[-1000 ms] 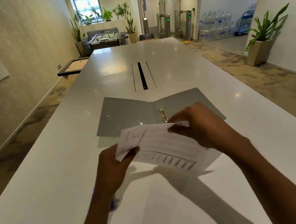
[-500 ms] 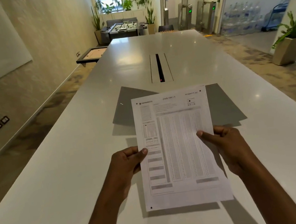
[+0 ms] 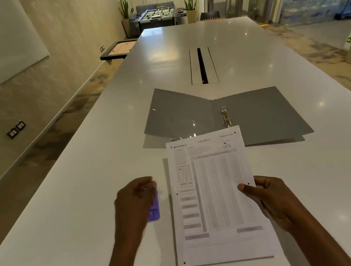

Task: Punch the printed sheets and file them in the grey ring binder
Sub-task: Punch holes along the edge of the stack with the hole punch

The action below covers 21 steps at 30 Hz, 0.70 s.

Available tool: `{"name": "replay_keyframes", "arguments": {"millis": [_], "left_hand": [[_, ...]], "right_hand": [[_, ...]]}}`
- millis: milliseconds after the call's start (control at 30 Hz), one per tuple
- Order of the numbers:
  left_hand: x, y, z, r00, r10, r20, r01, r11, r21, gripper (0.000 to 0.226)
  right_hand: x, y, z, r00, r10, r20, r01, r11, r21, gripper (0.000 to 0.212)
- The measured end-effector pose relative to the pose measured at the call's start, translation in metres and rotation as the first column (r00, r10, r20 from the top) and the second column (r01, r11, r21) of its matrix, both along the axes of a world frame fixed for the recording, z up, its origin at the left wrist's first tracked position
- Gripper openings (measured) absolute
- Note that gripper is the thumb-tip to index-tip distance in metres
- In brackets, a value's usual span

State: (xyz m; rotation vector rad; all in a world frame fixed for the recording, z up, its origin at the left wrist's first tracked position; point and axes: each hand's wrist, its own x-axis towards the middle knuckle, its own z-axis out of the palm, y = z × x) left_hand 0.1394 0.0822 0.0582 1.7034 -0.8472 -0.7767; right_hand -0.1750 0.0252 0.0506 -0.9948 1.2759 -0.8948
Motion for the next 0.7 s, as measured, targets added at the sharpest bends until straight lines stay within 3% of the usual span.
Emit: {"name": "replay_keyframes", "arguments": {"millis": [67, 100, 200, 333, 367, 467, 500, 600, 700], "left_hand": [[0.014, 0.001, -0.006, 0.965, 0.104, 0.242, -0.105, 0.994, -0.009, 0.018], [0.02, 0.001, -0.011, 0.954, 0.113, 0.278, -0.124, 0.992, 0.025, 0.026], [0.029, -0.004, -0.025, 0.974, 0.023, 0.224, -0.069, 0.978, 0.198, 0.034], [0.031, -0.003, -0.033, 0.977, -0.048, 0.209, -0.001, 0.973, 0.23, 0.03], [0.033, -0.003, -0.034, 0.976, -0.044, 0.215, -0.007, 0.973, 0.231, 0.03], [0.036, -0.003, -0.034, 0.977, -0.044, 0.209, -0.008, 0.971, 0.239, 0.031], [0.037, -0.003, -0.034, 0.979, -0.043, 0.198, -0.005, 0.972, 0.235, 0.032], [0.038, -0.003, -0.036, 0.981, -0.045, 0.191, 0.0, 0.973, 0.231, 0.034], [0.038, -0.002, -0.038, 0.978, -0.044, 0.204, -0.004, 0.972, 0.233, 0.034]], "right_hand": [[0.0, 0.002, -0.005, 1.0, -0.002, -0.003, 0.002, 1.0, 0.027, 0.025], [0.001, 0.002, -0.009, 1.0, -0.007, 0.005, 0.007, 0.999, 0.036, 0.027], [0.007, 0.003, -0.015, 1.0, -0.01, -0.009, 0.011, 0.998, 0.055, 0.022], [0.021, 0.003, -0.023, 1.0, 0.014, -0.028, -0.013, 0.998, 0.06, 0.017], [0.025, 0.003, -0.025, 0.999, 0.019, -0.031, -0.017, 0.998, 0.057, 0.028], [0.032, -0.003, -0.038, 0.997, 0.049, -0.057, -0.048, 0.999, 0.014, 0.095], [0.035, -0.005, -0.039, 0.998, 0.062, -0.028, -0.062, 0.998, 0.007, 0.093], [0.041, -0.01, -0.034, 0.998, 0.061, 0.006, -0.061, 0.998, 0.012, 0.033], [0.045, -0.014, -0.037, 0.997, 0.071, -0.021, -0.072, 0.997, -0.018, 0.032]]}}
